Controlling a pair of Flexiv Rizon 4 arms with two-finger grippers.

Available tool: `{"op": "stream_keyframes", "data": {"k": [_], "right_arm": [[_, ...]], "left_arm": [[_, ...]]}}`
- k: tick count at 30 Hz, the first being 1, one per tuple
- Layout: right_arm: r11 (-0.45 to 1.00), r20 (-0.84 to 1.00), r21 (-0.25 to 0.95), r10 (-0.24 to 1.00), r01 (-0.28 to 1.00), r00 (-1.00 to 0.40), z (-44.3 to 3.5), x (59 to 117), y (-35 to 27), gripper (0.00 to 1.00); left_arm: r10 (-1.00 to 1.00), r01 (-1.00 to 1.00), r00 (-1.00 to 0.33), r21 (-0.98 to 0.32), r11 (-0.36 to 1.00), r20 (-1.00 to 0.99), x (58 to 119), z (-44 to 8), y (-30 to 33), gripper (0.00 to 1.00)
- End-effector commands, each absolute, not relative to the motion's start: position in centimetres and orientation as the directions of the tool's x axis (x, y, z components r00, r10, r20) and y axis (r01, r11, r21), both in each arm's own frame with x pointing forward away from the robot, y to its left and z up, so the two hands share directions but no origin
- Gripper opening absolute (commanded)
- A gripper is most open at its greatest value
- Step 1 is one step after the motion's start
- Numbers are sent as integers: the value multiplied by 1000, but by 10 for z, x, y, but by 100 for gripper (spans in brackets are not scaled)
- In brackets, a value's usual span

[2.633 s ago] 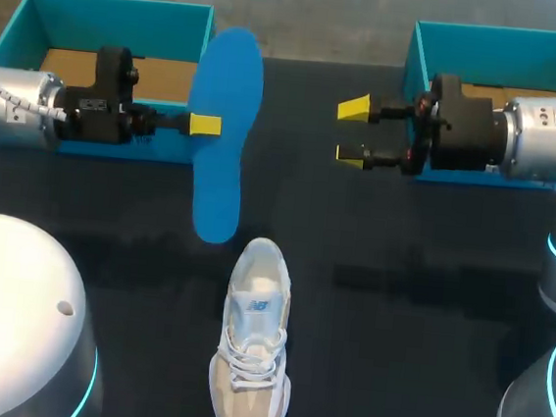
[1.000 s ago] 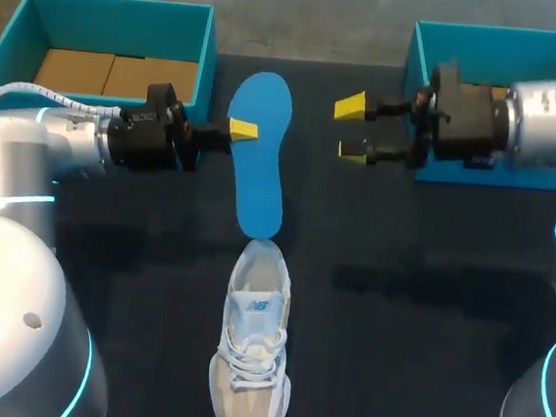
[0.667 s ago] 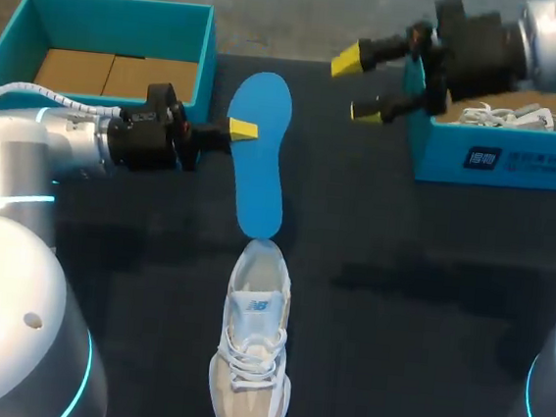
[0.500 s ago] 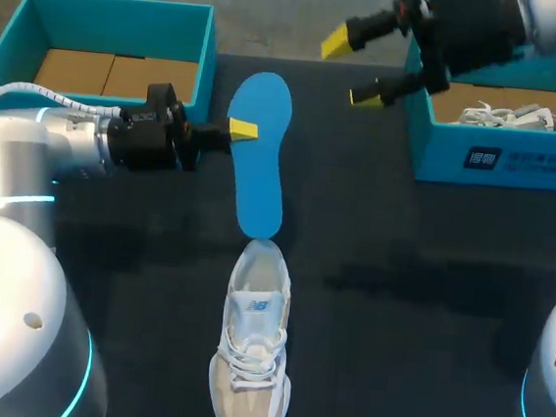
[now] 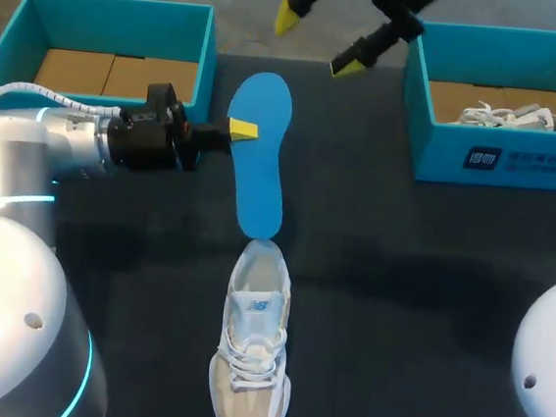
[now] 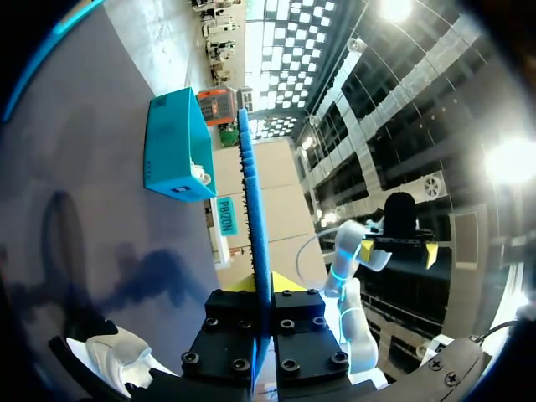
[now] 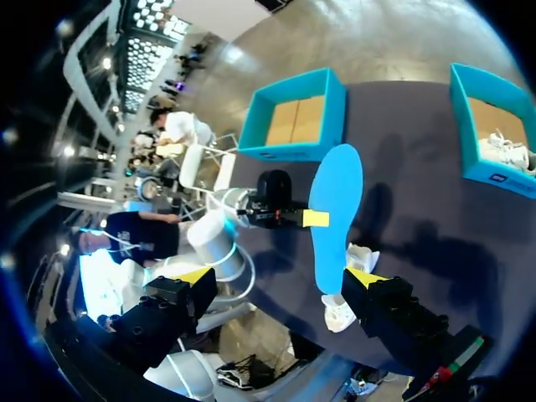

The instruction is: Take the shoe out of the shoebox, open the shoe tongue, remove and reinsert the insole, then place the shoe into the shoebox

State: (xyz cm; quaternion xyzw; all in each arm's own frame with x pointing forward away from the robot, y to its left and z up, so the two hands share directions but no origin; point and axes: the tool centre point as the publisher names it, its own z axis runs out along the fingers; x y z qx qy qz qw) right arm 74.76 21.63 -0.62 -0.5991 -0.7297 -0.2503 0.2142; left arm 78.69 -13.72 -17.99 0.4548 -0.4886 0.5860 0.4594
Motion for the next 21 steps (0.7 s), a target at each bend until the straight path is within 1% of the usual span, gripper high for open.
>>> {"op": "stream_keyframes", "data": {"k": [1,7,15,18,21], "right_arm": [[172,-149,114,977,979,-154,-5,750,235,100],[205,-221,149,960,967,-170,-11,747,257,100],[216,-250,178,954,960,-169,-18,744,276,100],[201,-239,184,959,962,-155,-19,744,278,100],[186,-176,192,972,963,-153,-20,745,276,100]], "left_arm": [[94,-983,-164,-155,-102,982,786,-180,-137,0],[94,-983,-164,-155,-102,982,786,-180,-137,0],[94,-983,-164,-155,-102,982,786,-180,-137,0],[94,-983,-164,-155,-102,982,786,-180,-137,0],[94,-983,-164,-155,-102,982,786,-180,-137,0]]}}
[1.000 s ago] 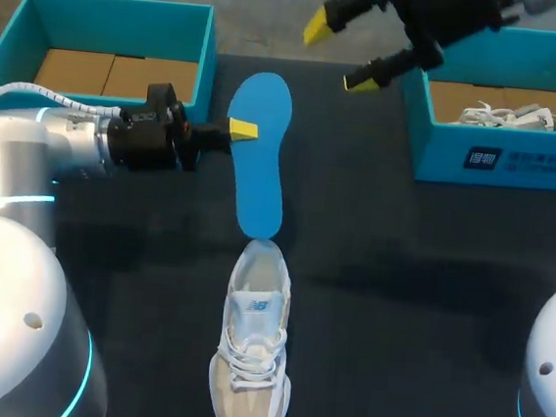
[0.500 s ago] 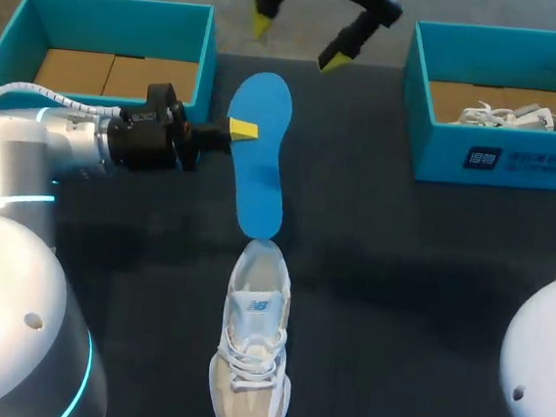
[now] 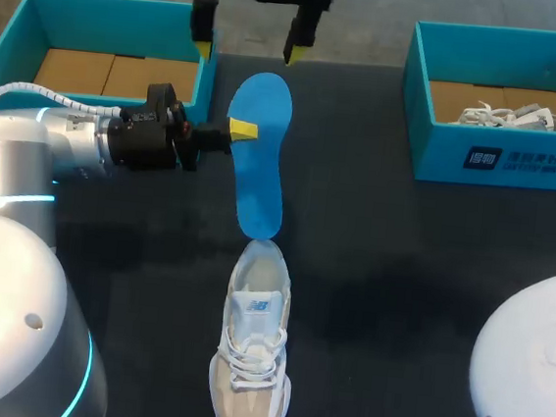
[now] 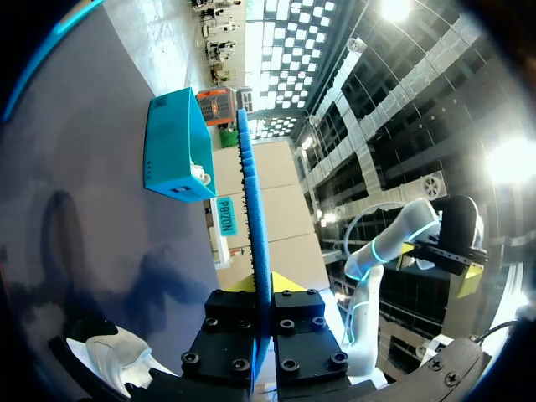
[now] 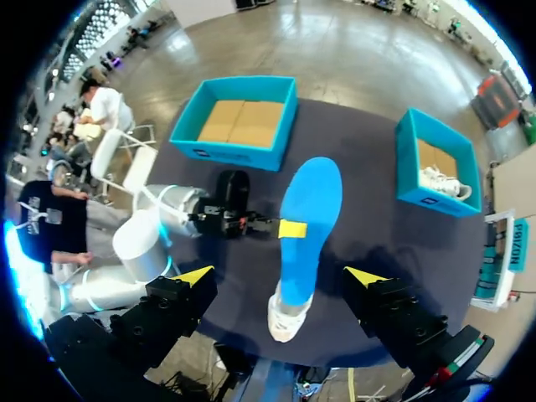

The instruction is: Take the shoe out of the shoebox, open the shoe tongue, remove and reinsert the insole, then place the shoe into the shoebox

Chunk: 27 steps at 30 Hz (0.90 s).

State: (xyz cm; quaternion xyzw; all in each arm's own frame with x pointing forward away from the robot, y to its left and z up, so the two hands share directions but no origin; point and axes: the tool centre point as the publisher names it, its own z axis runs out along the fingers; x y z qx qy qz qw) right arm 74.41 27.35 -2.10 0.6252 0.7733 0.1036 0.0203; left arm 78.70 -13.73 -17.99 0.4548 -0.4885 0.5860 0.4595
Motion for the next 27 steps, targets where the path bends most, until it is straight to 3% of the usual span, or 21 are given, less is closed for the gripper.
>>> {"op": "stream_keyframes", "data": {"k": [1,7,13,27], "right_arm": [[180,-140,201,978,963,-154,-20,745,274,100],[142,4,220,989,965,-146,-18,749,258,100],[95,302,221,940,971,-161,-24,755,234,100],[17,664,279,719,960,-206,-33,757,206,100]], "left_arm": [[94,-983,-164,-155,-102,982,786,-180,-137,0],[94,-983,-164,-155,-102,982,786,-180,-137,0],[94,-983,-164,-155,-102,982,786,-180,-137,0],[94,-983,-164,-155,-102,982,786,-180,-137,0]]}}
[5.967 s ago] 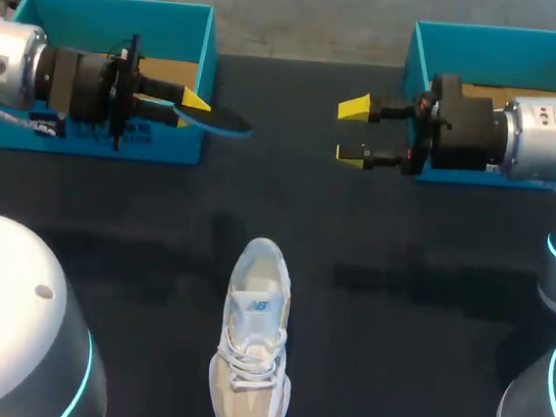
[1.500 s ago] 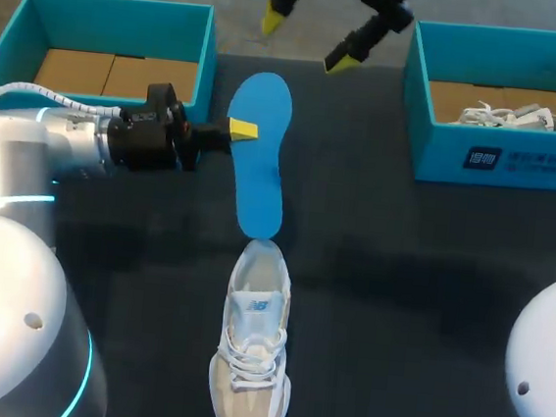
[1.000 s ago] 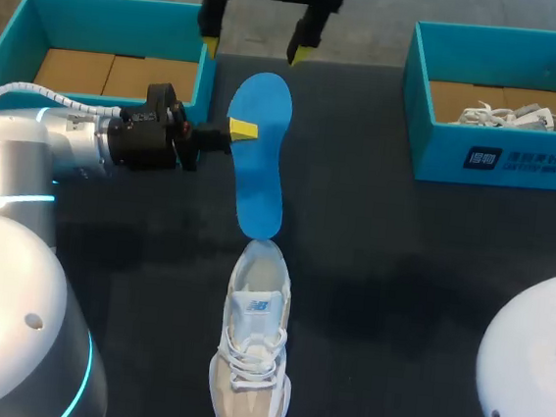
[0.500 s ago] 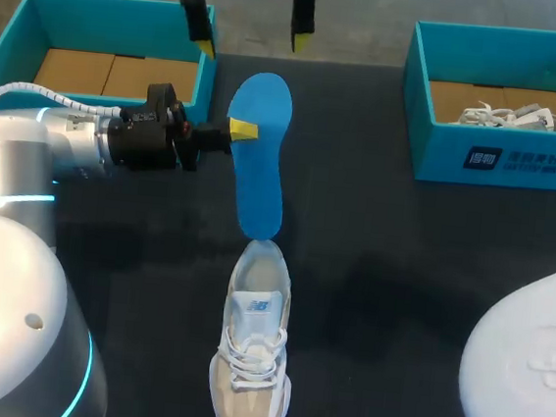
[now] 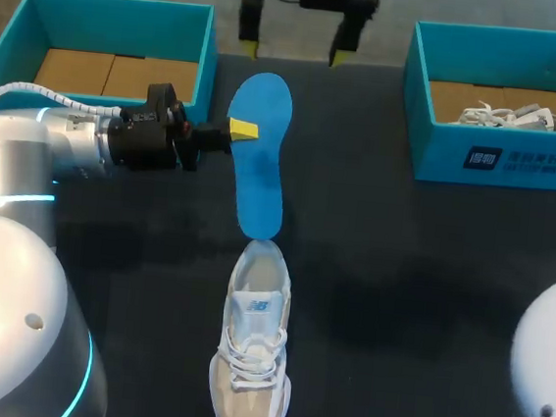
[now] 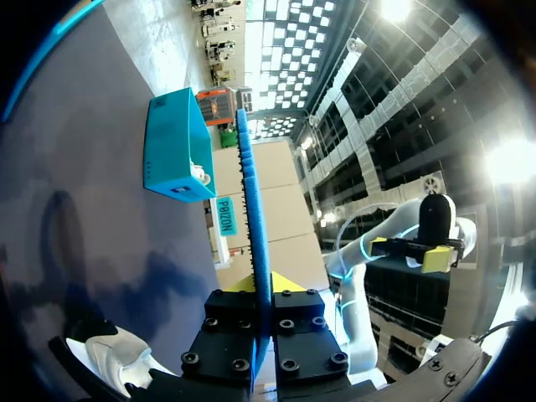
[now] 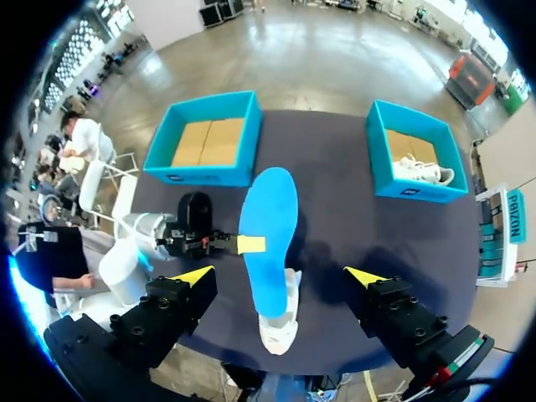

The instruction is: Take the shoe out of the shoebox, open the shoe tongue, remove and reinsert the insole, then place the shoe into the shoebox

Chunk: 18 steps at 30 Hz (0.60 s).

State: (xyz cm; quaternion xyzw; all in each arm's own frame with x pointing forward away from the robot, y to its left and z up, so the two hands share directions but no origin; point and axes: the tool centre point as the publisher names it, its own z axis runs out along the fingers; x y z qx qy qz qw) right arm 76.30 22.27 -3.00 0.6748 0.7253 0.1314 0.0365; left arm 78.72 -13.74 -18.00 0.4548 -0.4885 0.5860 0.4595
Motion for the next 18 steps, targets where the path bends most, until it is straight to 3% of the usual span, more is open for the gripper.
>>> {"op": "stream_keyframes", "data": {"k": [1,18], "right_arm": [[14,671,281,712,960,-207,-33,757,205,100],[4,838,209,515,978,-181,-52,753,204,100]], "left_arm": [[94,-983,-164,-155,-102,982,786,-180,-137,0],[94,-983,-164,-155,-102,982,786,-180,-137,0]]}}
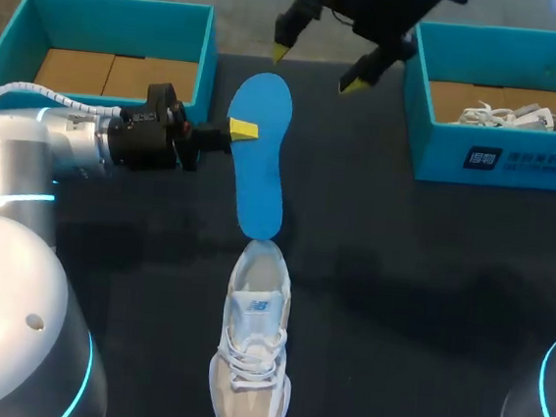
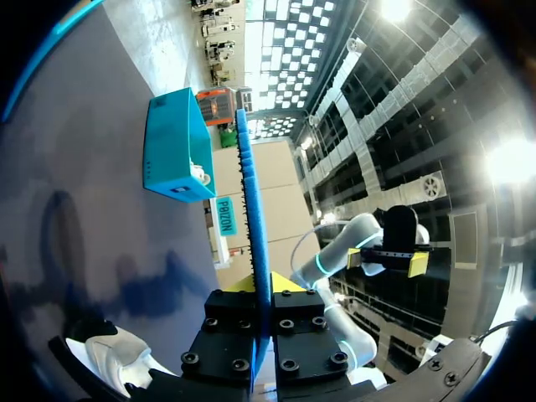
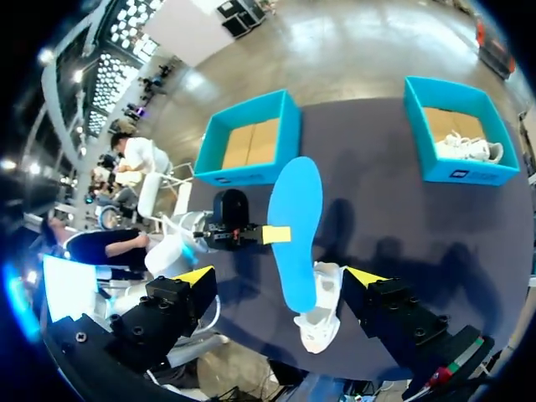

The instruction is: Take the shoe out of the shoebox, open the shoe tongue, remove and reinsert the insole, then place the shoe into the shoebox

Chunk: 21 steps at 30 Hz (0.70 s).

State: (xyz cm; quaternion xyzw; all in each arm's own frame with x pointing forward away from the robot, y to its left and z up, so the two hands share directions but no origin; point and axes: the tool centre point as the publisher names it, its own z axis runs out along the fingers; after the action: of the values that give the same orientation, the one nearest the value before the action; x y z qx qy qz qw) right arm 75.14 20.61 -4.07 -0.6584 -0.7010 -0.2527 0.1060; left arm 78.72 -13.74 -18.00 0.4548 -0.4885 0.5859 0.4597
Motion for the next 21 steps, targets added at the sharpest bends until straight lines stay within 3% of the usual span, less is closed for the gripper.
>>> {"op": "stream_keyframes", "data": {"k": [1,14,21], "right_arm": [[6,847,206,500,979,-182,-54,753,204,100],[-9,951,179,258,984,-171,-84,748,199,100],[-3,969,160,190,987,-157,-94,747,199,100]], "left_arm": [[94,-983,-164,-155,-102,982,786,-180,-137,0],[94,-983,-164,-155,-102,982,786,-180,-137,0],[94,-983,-164,-155,-102,982,786,-180,-137,0]]}}
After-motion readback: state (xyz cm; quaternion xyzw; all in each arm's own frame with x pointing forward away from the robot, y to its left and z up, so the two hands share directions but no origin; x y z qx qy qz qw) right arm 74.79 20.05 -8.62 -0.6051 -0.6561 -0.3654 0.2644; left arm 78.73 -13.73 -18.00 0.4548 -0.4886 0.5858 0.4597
